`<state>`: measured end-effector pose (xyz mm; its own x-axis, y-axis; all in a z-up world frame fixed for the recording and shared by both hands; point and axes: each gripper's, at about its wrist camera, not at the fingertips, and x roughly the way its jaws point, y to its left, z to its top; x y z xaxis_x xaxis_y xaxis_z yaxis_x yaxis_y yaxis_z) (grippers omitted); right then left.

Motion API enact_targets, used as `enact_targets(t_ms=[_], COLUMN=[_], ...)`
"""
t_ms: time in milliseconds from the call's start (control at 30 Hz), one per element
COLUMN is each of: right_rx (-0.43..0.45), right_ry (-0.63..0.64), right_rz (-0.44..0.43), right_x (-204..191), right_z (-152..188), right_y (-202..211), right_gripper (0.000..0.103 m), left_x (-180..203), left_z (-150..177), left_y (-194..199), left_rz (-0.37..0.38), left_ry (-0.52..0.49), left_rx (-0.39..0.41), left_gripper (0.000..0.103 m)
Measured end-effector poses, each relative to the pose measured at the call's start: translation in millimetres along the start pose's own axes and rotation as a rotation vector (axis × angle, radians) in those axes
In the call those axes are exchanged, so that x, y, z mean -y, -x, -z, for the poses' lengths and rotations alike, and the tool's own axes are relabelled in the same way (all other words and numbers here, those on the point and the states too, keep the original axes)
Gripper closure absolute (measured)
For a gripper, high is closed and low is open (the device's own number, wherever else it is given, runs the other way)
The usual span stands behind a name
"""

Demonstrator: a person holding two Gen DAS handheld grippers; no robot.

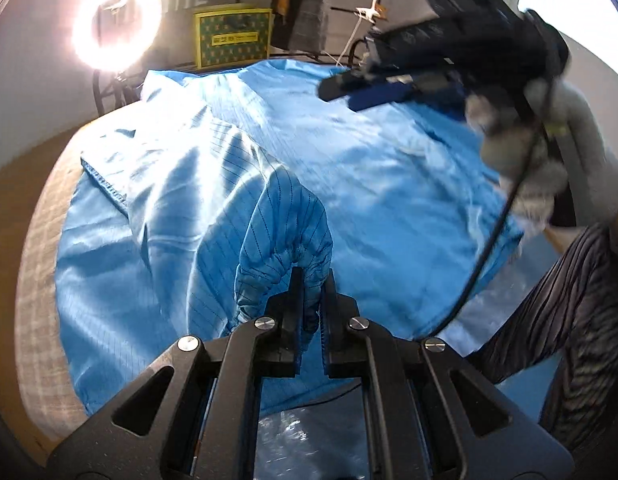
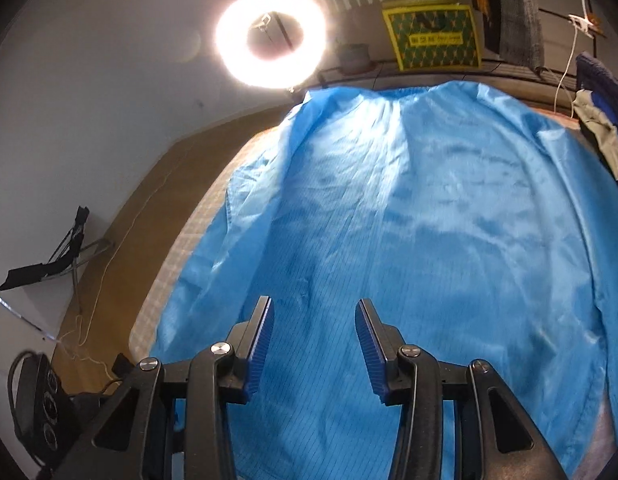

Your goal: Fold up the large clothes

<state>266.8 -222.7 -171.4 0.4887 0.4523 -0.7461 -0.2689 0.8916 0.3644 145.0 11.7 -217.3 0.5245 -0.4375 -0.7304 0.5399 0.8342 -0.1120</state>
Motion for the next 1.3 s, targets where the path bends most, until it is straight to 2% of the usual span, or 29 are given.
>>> enact_targets(t_ms=[200,267,333,400,500,533,633,733,800,867,933,967,1000,1033,1067,1167,1200,1300], right_rx=[-0.081,-0.113,-0.144,-0.174,-0.205,-0.213,-0.239,-0.286,-0.329,-0.372,-0.383,-0.386,-0.407,-0.426,-0.435,-0.345,-0.319,-0.298], right_ry=[-0.006,-0.029,-0.042,-0.045,-0.048,-0.05,-0.078,-0.118,-0.119,-0.118,-0.08,-0.036,-0.023,-0.032,-0.089,-0.234,-0.247,-0.221], right_rz=[-0.018,-0.038,-0.045,-0.05,-0.065,-0.071,-0.098,-0.144,-0.155,-0.184,-0.19,-0.181,-0.209,-0.244,-0.32,-0.434,-0.424,-0.306], right_x=[1.7,5.8,8.1,9.5,12.0,13.2,17.0,16.6,10.6,3.4,-6.7,-15.1,-19.3,-21.1,-18.9,-0.1,6.7,17.2], right_z=[4.8,7.8,12.8,19.0,26.7,28.4,36.5,49.6,63.1,75.5,81.3,83.4,85.9,87.2,88.0,75.3,70.0,66.1], right_y=[-27.7,-35.7,-43.8,-51.4,-57.1,-58.1,-61.2,-68.4,-76.1,-82.6,-83.9,-83.4,-85.2,-87.2,-86.3,-67.3,-61.1,-54.5], right_gripper=[0.058,0.058,0.058,0.058,0.058,0.058,0.056,0.056,0.056,0.056,0.056,0.065,0.084,0.092,0.098,0.101,0.101,0.101], left_x=[1.5,3.9,1.3,-3.3,-13.3,-16.5,-39.0,-75.7,-103.7,-124.1,-134.1,-139.2,-143.9,-146.5,-146.7,-143.4,-142.8,-139.2], left_z=[11.7,13.4,13.3,15.2,13.9,13.4,11.8,11.0,13.8,20.5,24.2,26.7,28.6,28.8,29.4,26.7,26.8,26.0], left_y=[-9.5,-11.1,-12.5,-0.8,18.5,26.1,48.8,53.6,41.6,26.8,16.1,11.0,6.0,2.7,0.1,-4.9,-7.2,-19.9], left_rz=[-0.047,-0.039,-0.021,0.033,0.121,0.136,0.18,0.147,0.123,0.041,-0.009,-0.013,-0.006,-0.003,-0.006,-0.004,-0.006,0.0], left_ry=[-0.034,-0.032,-0.016,0.047,0.099,0.114,0.229,0.384,0.514,0.592,0.622,0.643,0.667,0.678,0.684,0.683,0.682,0.689], left_rx=[-0.05,-0.068,-0.097,-0.079,-0.041,-0.024,0.046,0.082,0.054,0.012,-0.014,-0.028,-0.039,-0.047,-0.051,-0.053,-0.057,-0.089], left_gripper=[0.098,0.097,0.075,0.064,0.063,0.058,0.054,0.054,0.054,0.055,0.056,0.056,0.056,0.056,0.056,0.056,0.056,0.056])
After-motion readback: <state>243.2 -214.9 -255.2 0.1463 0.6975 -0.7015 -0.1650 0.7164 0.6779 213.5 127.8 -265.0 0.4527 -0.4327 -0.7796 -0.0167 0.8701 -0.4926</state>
